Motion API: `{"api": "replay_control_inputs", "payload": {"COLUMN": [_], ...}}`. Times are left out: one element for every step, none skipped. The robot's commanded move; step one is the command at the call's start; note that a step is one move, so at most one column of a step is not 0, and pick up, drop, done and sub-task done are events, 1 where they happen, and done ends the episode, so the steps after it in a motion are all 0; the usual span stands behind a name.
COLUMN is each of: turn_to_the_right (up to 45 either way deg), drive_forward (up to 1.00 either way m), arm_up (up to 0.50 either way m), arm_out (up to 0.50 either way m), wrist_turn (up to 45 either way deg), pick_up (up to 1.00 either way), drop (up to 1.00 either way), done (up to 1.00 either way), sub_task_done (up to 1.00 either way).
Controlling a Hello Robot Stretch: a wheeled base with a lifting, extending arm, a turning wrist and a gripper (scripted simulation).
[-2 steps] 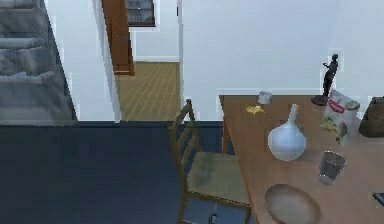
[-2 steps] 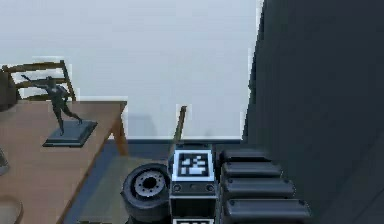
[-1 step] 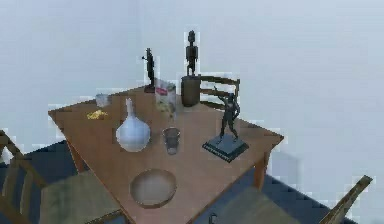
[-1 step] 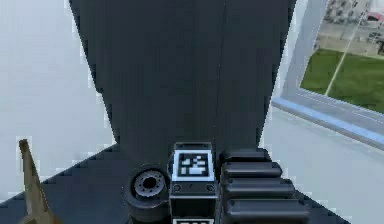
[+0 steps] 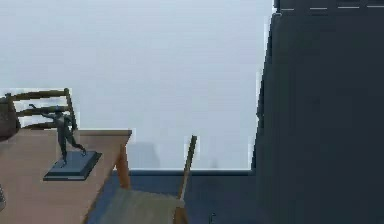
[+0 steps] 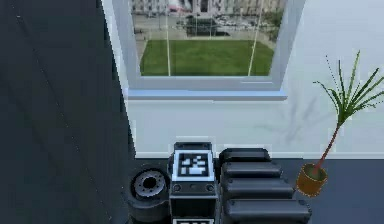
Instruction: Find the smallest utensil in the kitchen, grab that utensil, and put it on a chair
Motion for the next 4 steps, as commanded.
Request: {"api": "replay_control_inputs", "payload": {"turn_to_the_right": [45.0,24.0,-45.0,-45.0], "drive_forward": [0.0,0.0,0.0,0.0], "arm_up": [0.0,0.0,0.0,0.0], "arm_out": [0.0,0.0,0.0,0.0], "wrist_turn": [0.0,0.0,0.0,0.0], "pick_up": [0.0,0.0,0.0,0.0], "drop": [0.0,0.0,0.0,0.0], "done": [0.0,0.0,0.0,0.0], "sub_task_done": [0.0,0.0,0.0,0.0]}}
